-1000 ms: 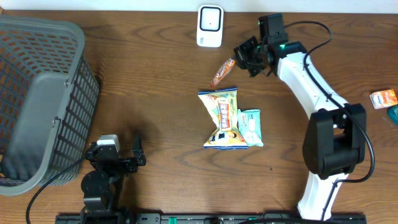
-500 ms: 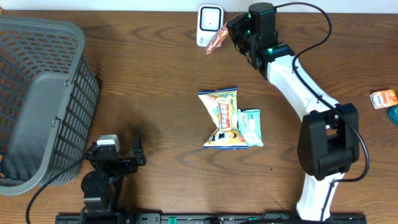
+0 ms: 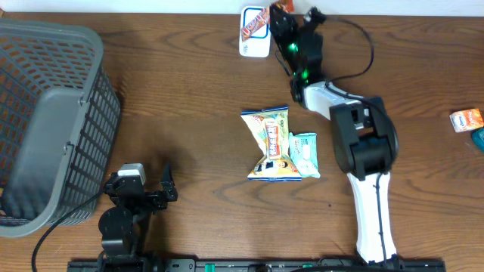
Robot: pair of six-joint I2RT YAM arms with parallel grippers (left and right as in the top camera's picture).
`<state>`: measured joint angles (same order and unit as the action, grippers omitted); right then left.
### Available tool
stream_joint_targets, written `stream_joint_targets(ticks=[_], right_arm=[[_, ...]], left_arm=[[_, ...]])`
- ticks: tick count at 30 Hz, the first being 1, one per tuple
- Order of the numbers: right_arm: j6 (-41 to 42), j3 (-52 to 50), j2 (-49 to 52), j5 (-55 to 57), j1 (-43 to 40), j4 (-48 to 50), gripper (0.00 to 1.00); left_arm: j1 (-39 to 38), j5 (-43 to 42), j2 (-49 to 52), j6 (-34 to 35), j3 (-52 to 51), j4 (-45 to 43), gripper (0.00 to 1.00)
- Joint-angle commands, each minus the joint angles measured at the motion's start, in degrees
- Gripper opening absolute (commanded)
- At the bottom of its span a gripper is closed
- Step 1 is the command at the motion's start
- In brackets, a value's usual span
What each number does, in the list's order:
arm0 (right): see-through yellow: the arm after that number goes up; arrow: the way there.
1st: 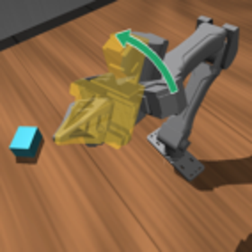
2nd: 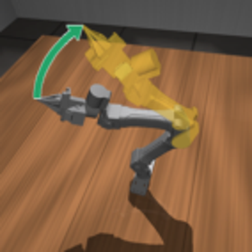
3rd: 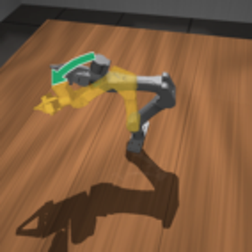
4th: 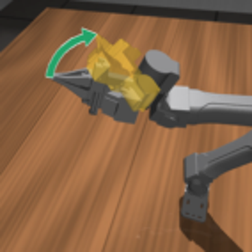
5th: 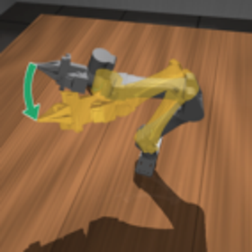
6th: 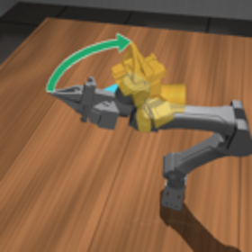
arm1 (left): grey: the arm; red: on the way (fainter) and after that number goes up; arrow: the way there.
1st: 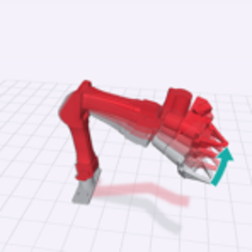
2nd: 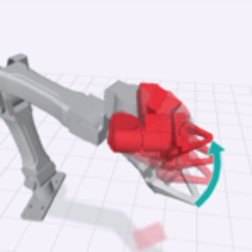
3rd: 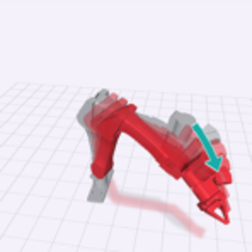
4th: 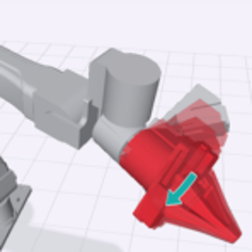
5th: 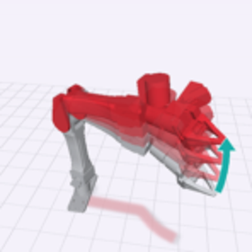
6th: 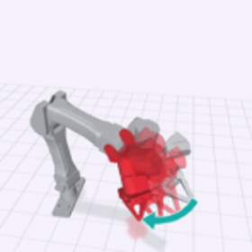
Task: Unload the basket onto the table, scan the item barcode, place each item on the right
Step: 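Lift the red snack bar and hold it at the scanner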
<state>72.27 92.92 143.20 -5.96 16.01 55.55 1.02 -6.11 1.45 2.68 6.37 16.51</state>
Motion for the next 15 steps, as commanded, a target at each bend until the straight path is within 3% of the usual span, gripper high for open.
stream_joint_targets(ticks=[1,6,12,15], right_arm=[[-3.1,0.3,4.0,0.1,-1.9,4.7,0.01],[-3.5,1.1,8.3,-0.9,-2.8,8.2,0.01],[-18.5,3.0,8.4,-6.1,-2.3,7.6,0.01],[-21.7,5.3,8.4,-7.0,-1.8,5.6,0.01]], left_arm=[[0.2,-0.8,-0.1,-0.9,-0.9,1.4,0.98],[0.2,-0.8,-0.1,-0.9,-0.9,1.4,0.98],[0.2,-0.8,-0.1,-0.9,-0.9,1.4,0.98],[0.2,-0.8,-0.1,-0.9,-0.9,1.4,0.98]])
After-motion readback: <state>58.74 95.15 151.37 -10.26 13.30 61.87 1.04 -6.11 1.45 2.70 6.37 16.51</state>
